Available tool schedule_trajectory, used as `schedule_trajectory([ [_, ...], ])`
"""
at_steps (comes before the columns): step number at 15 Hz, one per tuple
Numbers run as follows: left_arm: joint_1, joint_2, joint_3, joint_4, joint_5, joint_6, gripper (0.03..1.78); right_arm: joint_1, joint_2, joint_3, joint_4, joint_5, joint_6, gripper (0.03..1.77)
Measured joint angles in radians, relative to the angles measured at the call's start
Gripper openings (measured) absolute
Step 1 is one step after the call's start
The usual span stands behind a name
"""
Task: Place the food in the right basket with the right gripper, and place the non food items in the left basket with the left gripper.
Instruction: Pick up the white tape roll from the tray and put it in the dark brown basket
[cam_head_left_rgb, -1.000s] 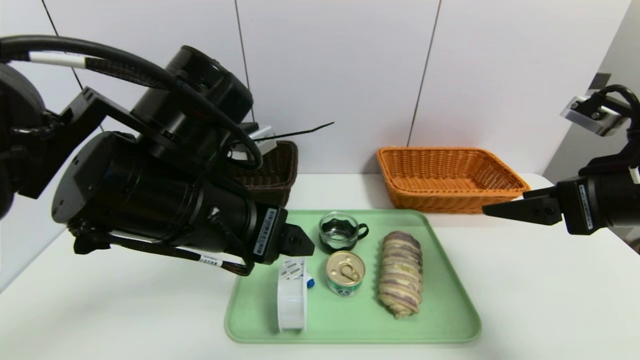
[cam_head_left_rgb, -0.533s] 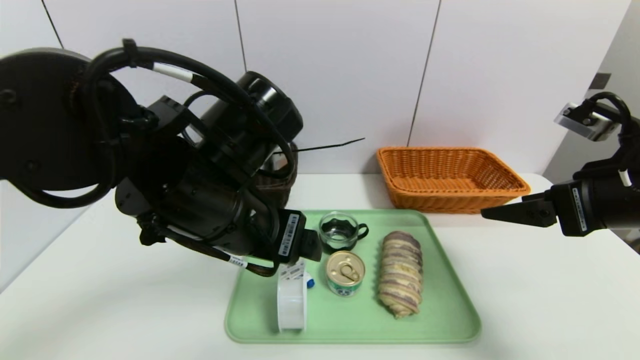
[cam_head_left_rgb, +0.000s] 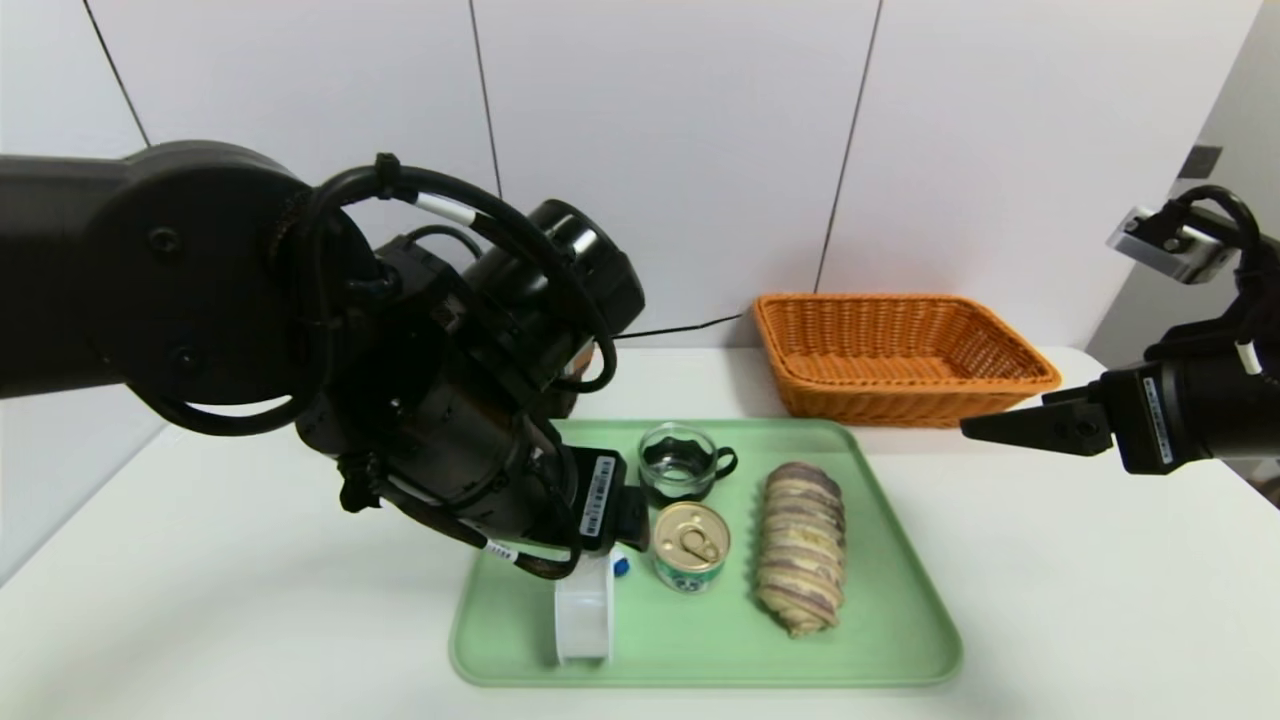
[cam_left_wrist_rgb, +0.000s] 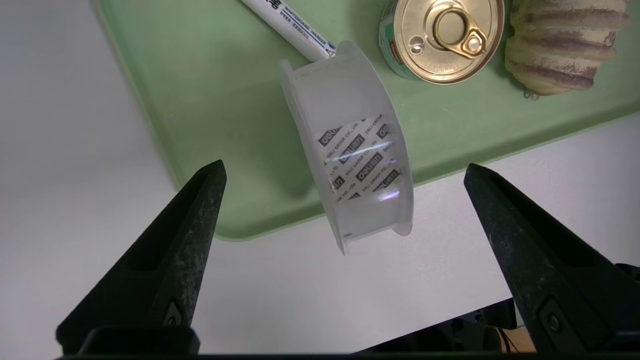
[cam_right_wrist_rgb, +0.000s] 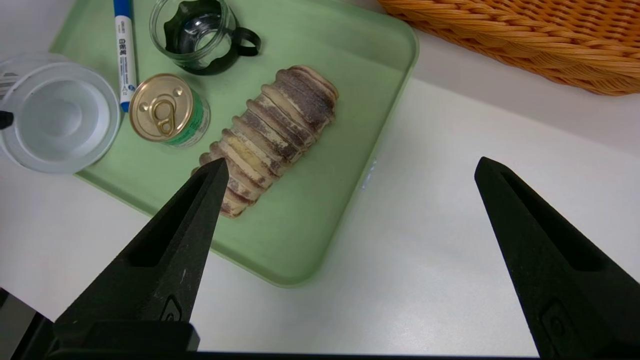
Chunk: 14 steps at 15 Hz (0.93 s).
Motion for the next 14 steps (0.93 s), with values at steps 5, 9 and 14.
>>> schedule_trajectory([
  [5,-0.014,0.058,0.013,0.0,0.003,-0.031,1.69,-0.001,-0.002,0.022,-0.001,-0.001,0.0,1.7],
  [9,0.0,0.096,0.021,-0.001,0.005,-0.032,1.69,-0.004,-0.006,0.025,-0.001,-0.001,-0.001,1.7],
  [14,0.005,0.107,0.023,0.0,0.008,-0.031,1.22,-0.006,-0.01,0.033,-0.002,0.0,-0.001,1.7],
])
